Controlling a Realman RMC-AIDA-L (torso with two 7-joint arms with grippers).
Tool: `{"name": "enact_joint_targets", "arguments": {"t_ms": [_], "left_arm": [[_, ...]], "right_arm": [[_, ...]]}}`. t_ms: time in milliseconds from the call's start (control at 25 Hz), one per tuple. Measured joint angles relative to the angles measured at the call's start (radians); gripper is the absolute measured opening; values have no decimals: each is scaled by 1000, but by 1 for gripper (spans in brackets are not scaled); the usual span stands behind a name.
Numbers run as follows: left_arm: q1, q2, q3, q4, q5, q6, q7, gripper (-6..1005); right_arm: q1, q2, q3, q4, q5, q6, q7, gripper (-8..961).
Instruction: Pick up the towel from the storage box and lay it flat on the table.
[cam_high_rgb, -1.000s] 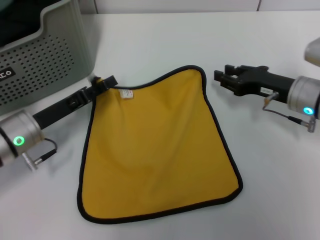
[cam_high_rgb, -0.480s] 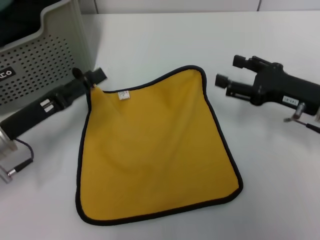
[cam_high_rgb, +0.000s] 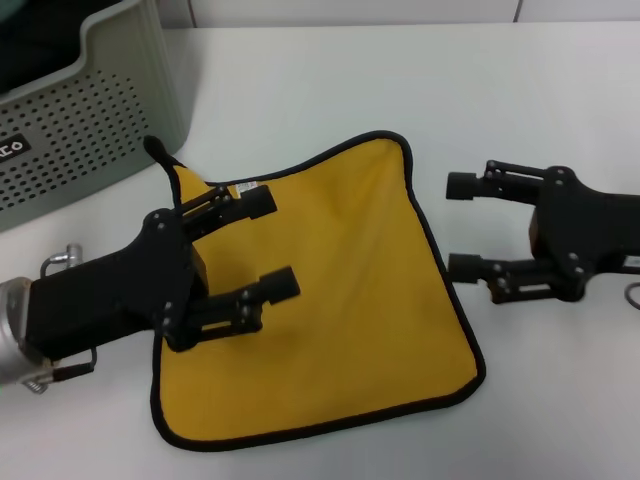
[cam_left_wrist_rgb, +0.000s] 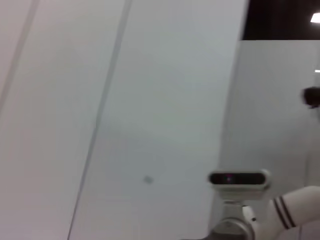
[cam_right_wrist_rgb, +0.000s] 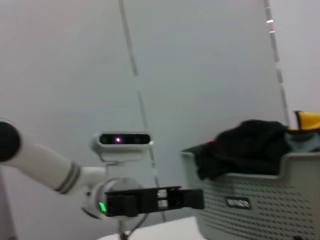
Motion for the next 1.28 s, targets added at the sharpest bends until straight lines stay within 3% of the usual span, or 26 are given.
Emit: {"name": "enact_joint_targets", "arguments": {"t_ms": [120,360,560,880,1280], "left_arm": [[1,-2,-7,4,-9,17,37,829],[2,-5,-10,5,-41,16,53,804],[6,-9,-10,5,-72,14,81,795],[2,-9,-9,3,-73,15,78,789],[1,-9,-9,-3,-73,20,77,787]], "right_arm": [[-14,0,25,-19,-10,39,2,859],[-30,29,107,-70,-107,39,14,859],[-27,41,153,-71,-144,25,27,859],[-26,41,156,-73,-149,24,27,859],[-18,58,157,-74,-212,24,27,859]]}}
